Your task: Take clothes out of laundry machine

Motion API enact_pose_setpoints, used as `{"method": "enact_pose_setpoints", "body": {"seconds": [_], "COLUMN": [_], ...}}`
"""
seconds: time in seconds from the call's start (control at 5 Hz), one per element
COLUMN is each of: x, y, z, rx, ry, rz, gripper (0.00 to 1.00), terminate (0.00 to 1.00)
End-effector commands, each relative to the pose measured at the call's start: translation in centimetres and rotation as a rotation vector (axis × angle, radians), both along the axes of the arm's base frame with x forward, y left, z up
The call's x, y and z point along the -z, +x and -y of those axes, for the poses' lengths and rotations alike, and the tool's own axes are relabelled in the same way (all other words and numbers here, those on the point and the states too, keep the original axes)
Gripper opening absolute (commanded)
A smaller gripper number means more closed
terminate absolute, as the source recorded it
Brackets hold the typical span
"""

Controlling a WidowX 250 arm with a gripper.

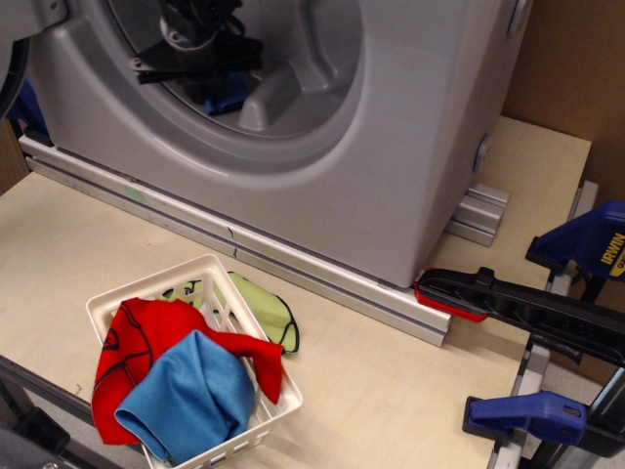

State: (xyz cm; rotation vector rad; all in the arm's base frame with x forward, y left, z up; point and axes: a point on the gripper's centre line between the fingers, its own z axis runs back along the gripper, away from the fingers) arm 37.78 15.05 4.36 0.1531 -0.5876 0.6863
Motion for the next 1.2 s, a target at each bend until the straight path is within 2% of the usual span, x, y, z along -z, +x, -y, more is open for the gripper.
{"method": "enact_pose_setpoints", "body": {"seconds": [0.0,0.2,0.4,0.6,0.8,1.0], "x": [-4.7,-5.4,-5.5,-5.4,-3.6,-0.8], "y": [-3.7,-6.1,-7.9,-9.9,-12.1,-13.0], "z": [-0.6,0.4,1.9,4.1,5.1,6.1], "rx": [0.077,0.125,0.201,0.241,0.299,0.406], "ry": [-0.028,-0.064,-0.093,-0.173,-0.206,-0.260], "rz": [-0.064,-0.142,-0.125,-0.181,-0.242,-0.284], "gripper": [0.00,0.00,0.00,0.00,0.00,0.00], "terminate": [0.00,0.00,0.00,0.00,0.00,0.00]}}
